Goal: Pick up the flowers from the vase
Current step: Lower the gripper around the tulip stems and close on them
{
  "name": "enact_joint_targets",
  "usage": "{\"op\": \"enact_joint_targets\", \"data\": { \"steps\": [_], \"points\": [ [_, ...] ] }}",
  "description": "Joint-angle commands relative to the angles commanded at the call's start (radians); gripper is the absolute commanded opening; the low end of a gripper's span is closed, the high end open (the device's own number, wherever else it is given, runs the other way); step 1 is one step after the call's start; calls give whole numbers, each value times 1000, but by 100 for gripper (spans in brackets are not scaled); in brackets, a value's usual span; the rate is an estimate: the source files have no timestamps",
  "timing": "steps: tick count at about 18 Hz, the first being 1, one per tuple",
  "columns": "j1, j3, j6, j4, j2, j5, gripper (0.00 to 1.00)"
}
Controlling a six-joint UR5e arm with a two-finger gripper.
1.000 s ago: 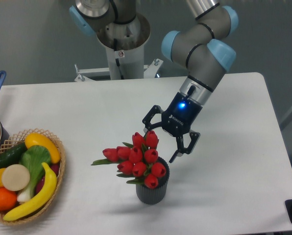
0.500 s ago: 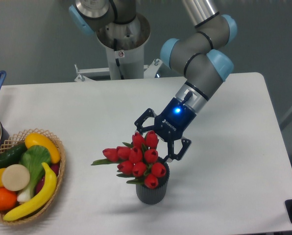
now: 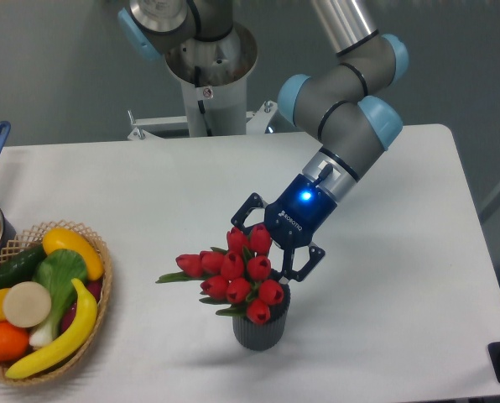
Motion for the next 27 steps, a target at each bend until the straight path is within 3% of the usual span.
{"op": "enact_joint_targets", "data": {
  "steps": [2, 4, 12, 18, 27],
  "points": [
    [2, 3, 0, 0, 3, 0, 6],
    [3, 3, 0, 0, 6, 0, 0],
    [2, 2, -5, 0, 14, -9, 0],
    [5, 8, -63, 0, 54, -31, 0],
    [3, 63, -138, 0, 92, -44, 0]
  ]
}}
